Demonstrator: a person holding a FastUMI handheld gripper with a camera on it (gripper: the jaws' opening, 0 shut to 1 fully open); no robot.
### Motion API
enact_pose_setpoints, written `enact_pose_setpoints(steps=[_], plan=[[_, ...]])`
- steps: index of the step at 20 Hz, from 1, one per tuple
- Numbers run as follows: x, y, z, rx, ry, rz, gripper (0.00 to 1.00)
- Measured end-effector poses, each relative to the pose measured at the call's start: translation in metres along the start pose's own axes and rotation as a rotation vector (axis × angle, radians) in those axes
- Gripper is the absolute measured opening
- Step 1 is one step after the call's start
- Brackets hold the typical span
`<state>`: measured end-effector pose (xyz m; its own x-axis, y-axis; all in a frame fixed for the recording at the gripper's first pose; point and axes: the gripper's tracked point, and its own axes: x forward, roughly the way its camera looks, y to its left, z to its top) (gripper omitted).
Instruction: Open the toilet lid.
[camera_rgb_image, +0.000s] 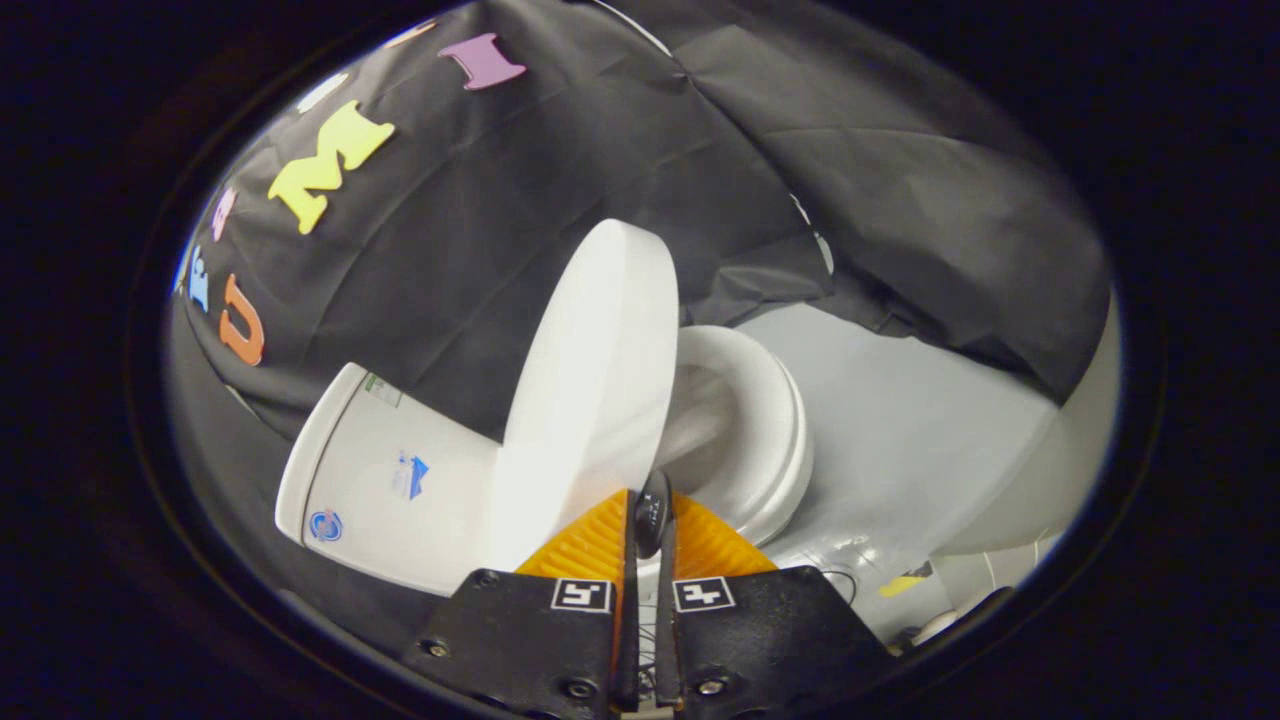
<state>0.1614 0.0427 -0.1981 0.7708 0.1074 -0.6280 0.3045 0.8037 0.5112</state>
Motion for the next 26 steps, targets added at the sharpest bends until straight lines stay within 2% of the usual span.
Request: enact_pose_setpoints(steps=[12,26], plan=[[-0.022,0.043,0.007,-0.121,-0.030,-0.018,0.08],[-0.038,0.087,0.003,-0.273,-0.088,-0.080,0.07]])
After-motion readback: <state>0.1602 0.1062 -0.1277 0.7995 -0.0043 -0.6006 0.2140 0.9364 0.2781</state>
